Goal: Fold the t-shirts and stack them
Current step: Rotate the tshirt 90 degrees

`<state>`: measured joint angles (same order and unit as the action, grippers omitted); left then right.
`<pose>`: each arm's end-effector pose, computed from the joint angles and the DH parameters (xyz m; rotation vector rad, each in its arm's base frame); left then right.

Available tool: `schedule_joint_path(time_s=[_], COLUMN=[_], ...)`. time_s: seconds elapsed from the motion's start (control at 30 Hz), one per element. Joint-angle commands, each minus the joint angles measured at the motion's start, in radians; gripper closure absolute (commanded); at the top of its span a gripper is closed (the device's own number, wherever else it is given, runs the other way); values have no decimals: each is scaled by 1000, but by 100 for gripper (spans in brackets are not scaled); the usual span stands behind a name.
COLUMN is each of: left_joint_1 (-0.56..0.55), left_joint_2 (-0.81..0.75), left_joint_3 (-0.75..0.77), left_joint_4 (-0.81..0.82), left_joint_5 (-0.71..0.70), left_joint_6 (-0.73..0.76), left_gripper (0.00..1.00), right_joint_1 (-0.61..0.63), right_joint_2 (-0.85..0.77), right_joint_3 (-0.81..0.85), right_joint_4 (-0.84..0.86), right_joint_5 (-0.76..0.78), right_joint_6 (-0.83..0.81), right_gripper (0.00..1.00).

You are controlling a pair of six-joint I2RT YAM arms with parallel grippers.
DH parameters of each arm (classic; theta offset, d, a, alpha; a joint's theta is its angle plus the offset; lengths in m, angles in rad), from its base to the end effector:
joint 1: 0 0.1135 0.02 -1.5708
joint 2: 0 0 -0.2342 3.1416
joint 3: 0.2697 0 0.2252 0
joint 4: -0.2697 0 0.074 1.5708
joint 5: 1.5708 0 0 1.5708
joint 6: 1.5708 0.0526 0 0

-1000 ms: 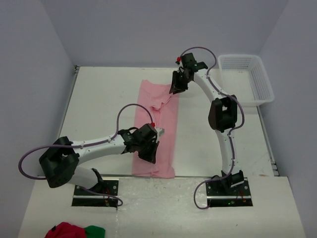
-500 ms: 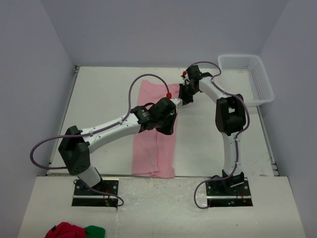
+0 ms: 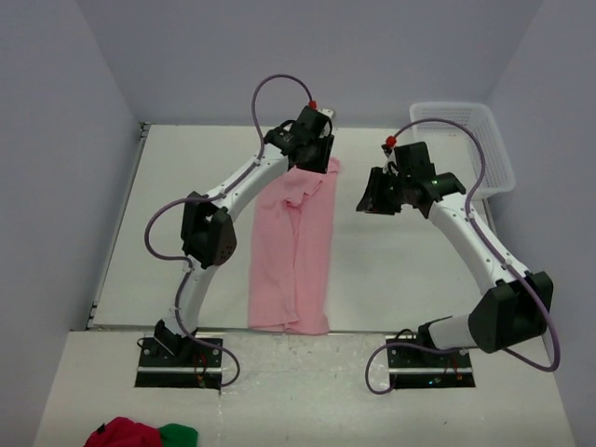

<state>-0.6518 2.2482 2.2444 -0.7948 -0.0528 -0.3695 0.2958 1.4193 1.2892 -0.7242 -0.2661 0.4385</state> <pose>0.3772 -0.2843 0.2645 0.3134 2.3896 -0.4233 0.2730 0.0976 0.2823 0.0531 2.4917 0.6455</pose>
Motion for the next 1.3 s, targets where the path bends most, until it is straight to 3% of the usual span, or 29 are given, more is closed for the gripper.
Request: schedule_joint_path(time_s=[0.0, 0.3, 1.27], left_joint_1=[35, 67, 98], left_joint_2=[91, 148, 292], left_joint_3=[37, -57, -16], left_joint_4=[-16, 212, 368], left_joint_5=[47, 128, 73], left_joint_6=[67, 141, 204], left_gripper=[57, 58, 58], right_joint_1=[8, 19, 66], right_joint_2=[-71, -250, -439], right_joint_3=[-117, -269, -438], right_joint_4=[-11, 6, -7], right_joint_5=[77, 8, -18], right_joint_6=[20, 6, 39], right_gripper=[68, 67, 67])
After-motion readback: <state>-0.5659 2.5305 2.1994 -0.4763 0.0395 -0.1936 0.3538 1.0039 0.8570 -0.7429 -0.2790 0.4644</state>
